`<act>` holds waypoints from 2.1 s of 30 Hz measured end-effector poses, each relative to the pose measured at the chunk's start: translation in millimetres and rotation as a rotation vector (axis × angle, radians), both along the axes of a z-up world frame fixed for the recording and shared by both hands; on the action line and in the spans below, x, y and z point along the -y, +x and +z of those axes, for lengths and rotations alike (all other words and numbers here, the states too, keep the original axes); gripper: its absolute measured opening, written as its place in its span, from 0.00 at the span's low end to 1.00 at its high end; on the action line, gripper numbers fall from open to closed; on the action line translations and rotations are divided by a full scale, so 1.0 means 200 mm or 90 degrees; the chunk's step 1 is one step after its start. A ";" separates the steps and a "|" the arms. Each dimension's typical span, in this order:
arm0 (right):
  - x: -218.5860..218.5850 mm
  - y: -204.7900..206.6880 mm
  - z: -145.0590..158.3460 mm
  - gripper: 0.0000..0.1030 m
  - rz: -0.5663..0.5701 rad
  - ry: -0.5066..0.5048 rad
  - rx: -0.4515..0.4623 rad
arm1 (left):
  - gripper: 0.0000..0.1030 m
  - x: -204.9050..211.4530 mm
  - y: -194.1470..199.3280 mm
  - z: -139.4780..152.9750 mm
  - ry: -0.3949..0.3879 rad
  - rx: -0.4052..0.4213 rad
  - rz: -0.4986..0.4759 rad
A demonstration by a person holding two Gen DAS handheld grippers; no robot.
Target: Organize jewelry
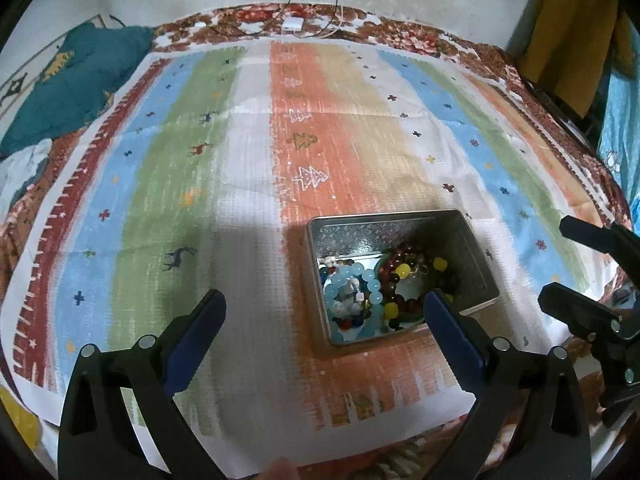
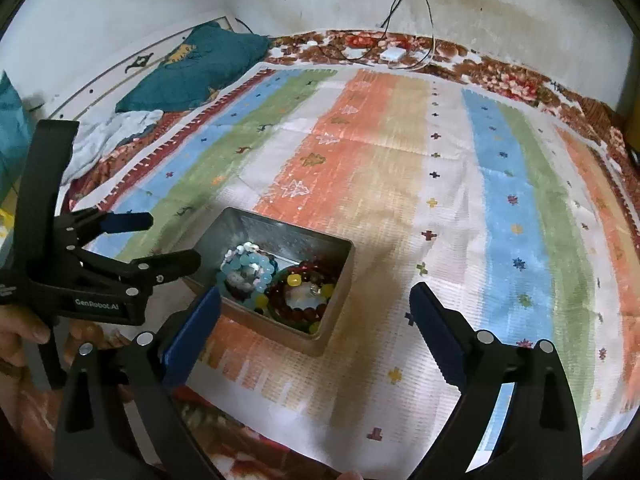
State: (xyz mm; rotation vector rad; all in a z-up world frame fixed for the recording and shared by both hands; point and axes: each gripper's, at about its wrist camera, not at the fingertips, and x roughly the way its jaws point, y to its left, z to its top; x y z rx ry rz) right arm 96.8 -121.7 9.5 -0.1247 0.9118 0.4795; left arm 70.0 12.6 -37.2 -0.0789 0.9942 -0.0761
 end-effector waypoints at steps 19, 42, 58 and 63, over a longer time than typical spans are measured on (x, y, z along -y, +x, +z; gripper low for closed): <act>0.12 -0.14 0.02 0.94 -0.035 0.024 0.044 | 0.94 0.04 -0.17 0.05 0.005 0.061 -0.024; 0.08 -0.24 0.03 0.94 -0.017 0.006 0.095 | 0.94 0.07 -0.21 0.08 0.009 0.083 -0.034; 0.09 -0.24 0.02 0.94 -0.033 0.001 0.096 | 0.94 0.09 -0.22 0.08 0.015 0.085 -0.041; 0.09 -0.24 0.02 0.94 -0.032 0.000 0.096 | 0.94 0.08 -0.21 0.08 0.005 0.084 -0.039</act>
